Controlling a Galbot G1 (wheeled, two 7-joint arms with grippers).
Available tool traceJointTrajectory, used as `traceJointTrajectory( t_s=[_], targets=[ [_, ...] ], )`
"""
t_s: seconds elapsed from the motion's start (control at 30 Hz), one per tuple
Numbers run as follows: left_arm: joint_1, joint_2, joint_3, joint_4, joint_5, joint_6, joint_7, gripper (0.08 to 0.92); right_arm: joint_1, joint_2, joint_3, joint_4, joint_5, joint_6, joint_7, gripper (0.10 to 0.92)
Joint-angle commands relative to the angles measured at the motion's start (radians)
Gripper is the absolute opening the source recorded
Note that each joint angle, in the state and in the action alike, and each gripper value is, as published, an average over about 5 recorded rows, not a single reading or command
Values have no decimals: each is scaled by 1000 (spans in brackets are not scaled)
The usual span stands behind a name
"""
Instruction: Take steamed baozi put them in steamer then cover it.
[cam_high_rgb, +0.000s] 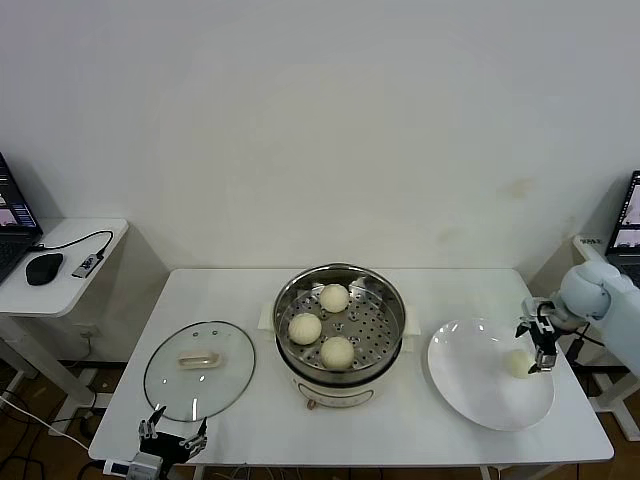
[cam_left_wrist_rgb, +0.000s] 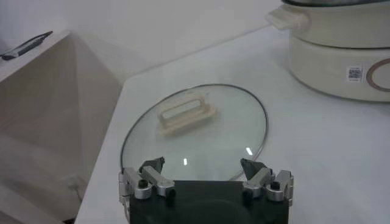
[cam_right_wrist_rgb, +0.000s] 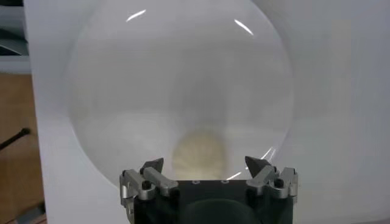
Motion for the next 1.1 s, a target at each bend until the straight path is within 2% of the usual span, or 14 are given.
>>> traceJointTrajectory(
  t_s=[0.03,1.1],
  targets=[
    [2,0,-2,9,1,0,1,823,-54,25,37,-33,-70,8,24,823],
    [-10,2,-1,30,2,2,5,823,-78,68,52,-95,-90,19,93,818]
  ],
)
